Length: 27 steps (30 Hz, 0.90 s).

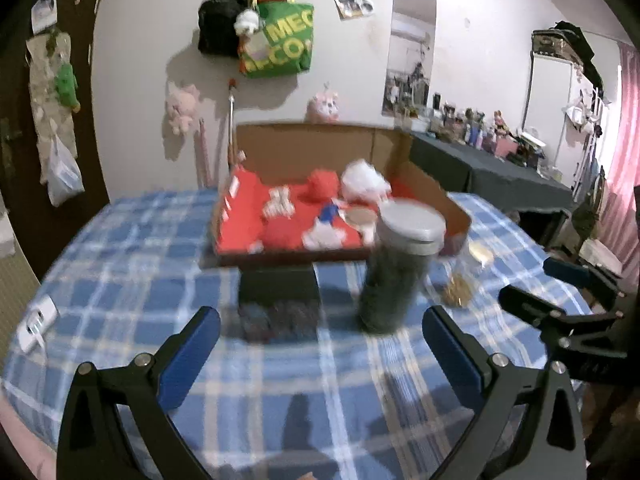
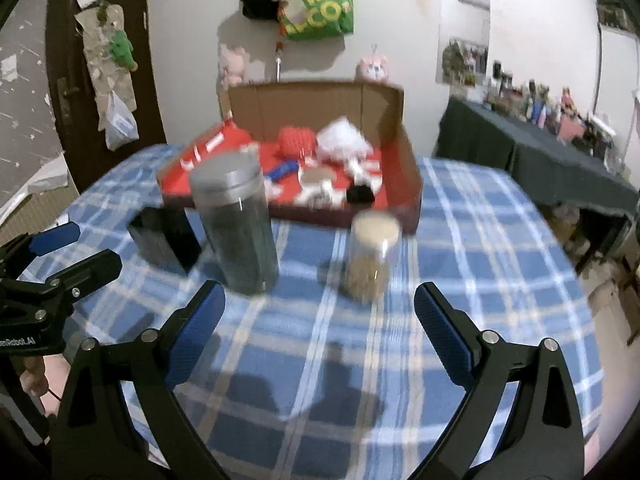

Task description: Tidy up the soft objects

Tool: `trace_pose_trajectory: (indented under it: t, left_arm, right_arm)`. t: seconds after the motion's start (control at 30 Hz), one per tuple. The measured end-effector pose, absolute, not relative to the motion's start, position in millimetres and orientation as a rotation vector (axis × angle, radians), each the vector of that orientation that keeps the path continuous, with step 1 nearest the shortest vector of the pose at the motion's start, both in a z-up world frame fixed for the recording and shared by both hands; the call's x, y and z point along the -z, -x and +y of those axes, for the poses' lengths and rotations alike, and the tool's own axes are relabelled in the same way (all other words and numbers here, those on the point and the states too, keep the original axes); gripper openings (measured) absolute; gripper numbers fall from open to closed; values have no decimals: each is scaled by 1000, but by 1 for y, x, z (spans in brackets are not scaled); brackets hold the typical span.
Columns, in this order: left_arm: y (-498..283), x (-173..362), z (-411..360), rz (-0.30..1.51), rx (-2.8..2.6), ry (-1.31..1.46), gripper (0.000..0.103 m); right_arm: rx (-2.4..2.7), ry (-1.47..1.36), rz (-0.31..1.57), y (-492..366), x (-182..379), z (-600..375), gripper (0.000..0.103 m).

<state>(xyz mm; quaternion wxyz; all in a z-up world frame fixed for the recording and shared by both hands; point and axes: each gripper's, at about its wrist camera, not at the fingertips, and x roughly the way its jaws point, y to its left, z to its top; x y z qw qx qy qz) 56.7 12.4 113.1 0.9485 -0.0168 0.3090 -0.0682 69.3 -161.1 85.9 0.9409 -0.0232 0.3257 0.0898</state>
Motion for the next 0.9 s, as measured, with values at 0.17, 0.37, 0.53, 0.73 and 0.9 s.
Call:
trace_pose_trajectory:
  t: [0.17,0.37,0.53,0.73,0.9]
  left_arm:
    - [-64,-74,8,695,110,31,103]
    - [-74,-37,5,775,79,15,103]
    - [-80,-18,3,845,60,19,103]
    - [-79,-14,-2,838,25,-11,103]
    - [-80,-13,-3,836,21,-11,103]
  right_arm:
    - [-157,46,738,-76,-46,-162,97]
    - [-119,45,806,-88,-12,-164,97]
    - [-94,52,827,-92,-3,-166,97]
    - [-90,45,820,-91,-3,-166,98]
    - [-81,36,817,-91,-2,-169,98]
